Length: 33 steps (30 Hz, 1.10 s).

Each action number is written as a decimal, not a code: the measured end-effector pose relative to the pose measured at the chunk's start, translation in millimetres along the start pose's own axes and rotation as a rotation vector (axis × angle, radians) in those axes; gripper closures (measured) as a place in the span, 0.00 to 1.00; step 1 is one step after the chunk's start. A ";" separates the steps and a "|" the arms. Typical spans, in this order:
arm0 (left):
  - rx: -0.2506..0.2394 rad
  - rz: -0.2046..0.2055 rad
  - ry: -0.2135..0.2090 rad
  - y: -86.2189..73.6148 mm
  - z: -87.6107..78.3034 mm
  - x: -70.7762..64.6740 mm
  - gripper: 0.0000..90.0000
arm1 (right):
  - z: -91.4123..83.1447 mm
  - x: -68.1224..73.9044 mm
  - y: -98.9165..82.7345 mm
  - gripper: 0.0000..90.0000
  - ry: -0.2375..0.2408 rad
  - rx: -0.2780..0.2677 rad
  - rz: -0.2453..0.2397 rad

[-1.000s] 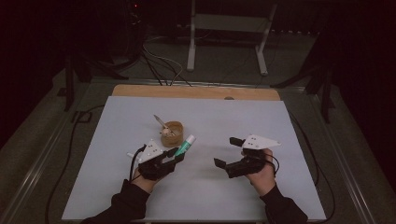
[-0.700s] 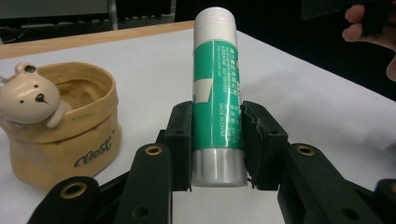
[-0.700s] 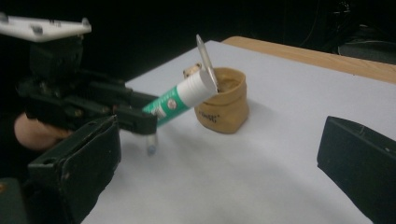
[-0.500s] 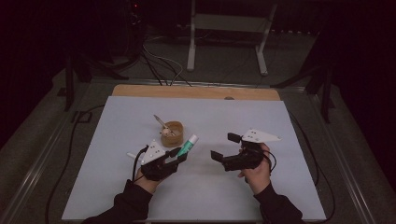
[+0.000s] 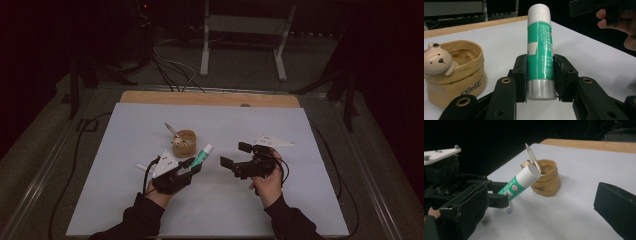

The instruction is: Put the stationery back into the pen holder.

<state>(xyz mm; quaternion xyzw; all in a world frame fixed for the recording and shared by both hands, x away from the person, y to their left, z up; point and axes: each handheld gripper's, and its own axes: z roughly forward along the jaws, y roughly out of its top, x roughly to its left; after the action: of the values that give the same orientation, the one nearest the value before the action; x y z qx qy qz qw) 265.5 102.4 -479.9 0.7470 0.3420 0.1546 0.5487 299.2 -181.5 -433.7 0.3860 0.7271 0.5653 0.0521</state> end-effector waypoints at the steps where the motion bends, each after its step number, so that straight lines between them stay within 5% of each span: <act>1: -0.001 0.004 -0.003 -0.3 0.2 -1.0 0.74 | 2.5 0.5 -0.8 0.00 0.000 -0.005 0.020; 6: 0.001 0.010 -0.006 -0.8 0.3 -1.4 0.74 | 9.6 4.0 -1.4 0.00 0.007 0.000 0.069; 12: -0.012 -0.003 -0.013 -1.5 0.3 0.0 0.74 | 19.0 6.3 -5.9 0.00 0.062 0.020 0.138; 15: -0.022 -0.004 -0.012 -1.5 0.0 0.2 0.74 | 23.6 3.8 -9.8 0.01 0.109 0.043 0.211; 23: -0.035 0.007 -0.027 -2.4 0.4 -1.7 0.74 | 26.8 -2.2 -15.9 0.22 0.154 0.057 0.337; 33: -0.057 0.029 -0.060 -3.6 1.0 -4.9 0.74 | 29.1 -3.3 -16.2 0.41 0.175 0.065 0.379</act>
<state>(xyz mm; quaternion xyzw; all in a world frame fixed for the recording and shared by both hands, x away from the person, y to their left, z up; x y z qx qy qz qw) 261.3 98.9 -482.9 0.7403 0.3100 0.1499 0.5774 308.2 -161.9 -459.2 0.4665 0.6611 0.5728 -0.1310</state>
